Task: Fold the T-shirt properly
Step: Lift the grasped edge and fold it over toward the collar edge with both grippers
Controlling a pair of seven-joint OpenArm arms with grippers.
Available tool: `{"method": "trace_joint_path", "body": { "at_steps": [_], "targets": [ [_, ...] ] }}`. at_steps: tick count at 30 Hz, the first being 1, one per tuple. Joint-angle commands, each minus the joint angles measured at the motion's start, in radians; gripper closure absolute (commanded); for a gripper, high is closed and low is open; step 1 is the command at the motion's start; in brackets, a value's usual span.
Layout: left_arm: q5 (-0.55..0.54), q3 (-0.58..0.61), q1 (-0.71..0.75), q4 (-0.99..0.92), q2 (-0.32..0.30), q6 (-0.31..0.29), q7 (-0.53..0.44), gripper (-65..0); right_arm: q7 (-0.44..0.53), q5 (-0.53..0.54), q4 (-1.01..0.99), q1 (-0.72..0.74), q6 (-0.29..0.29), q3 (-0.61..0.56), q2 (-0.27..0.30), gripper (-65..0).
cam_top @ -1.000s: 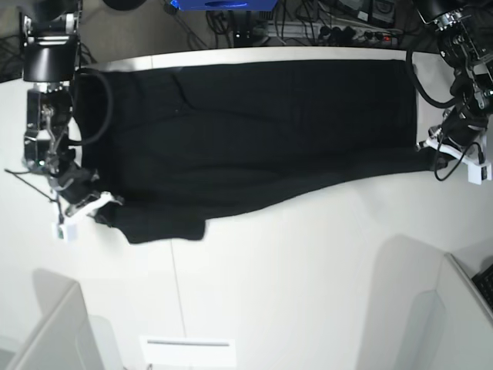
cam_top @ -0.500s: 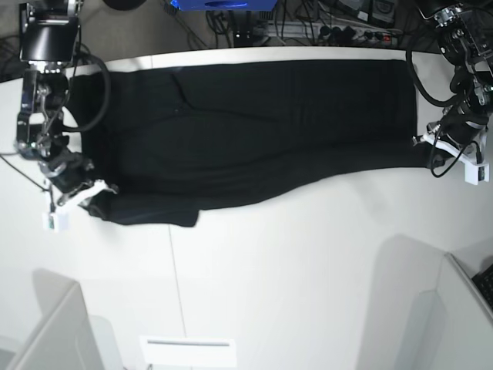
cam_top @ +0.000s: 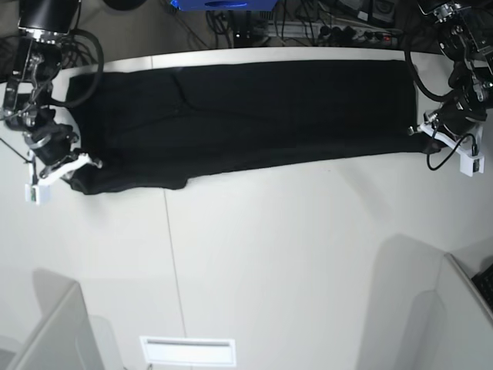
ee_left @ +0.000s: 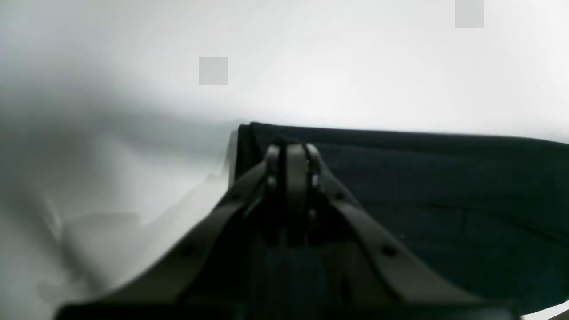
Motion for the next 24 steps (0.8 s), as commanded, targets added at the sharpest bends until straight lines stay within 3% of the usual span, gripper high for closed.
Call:
{"method": "trace_joint_path", "body": {
  "at_steps": [1, 12, 15, 20, 24],
  "targets": [
    [-0.012, -0.008, 0.000, 0.025, -0.015, -0.003, -0.016, 0.0, 0.022, 0.010, 0.028, -0.003, 0.004, 0.010, 0.017, 0.0],
    [-0.012, -0.008, 0.030, 0.051, -0.018, -0.003, -0.015, 0.0, 0.022, 0.012, 0.191, -0.142, 0.001, 0.011, 0.014, 0.0],
    [-0.012, -0.009, 0.044, 0.054, -0.018, -0.003, -0.015, 0.0, 0.014, 0.012, 0.217, -0.162, 0.001, 0.034, -0.014, 0.0],
    [-0.012, -0.009, 0.046, 0.054, -0.020, -0.003, -0.013, 0.0, -0.141, 0.012, 0.252, -0.147, 0.010, 0.148, -0.069, 0.0],
    [-0.012, -0.009, 0.046, 0.054, -0.020, -0.004, -0.013, 0.0, -0.188, 0.010, 0.260, -0.145, 0.010, 0.179, -0.080, 0.0]
  ]
}}
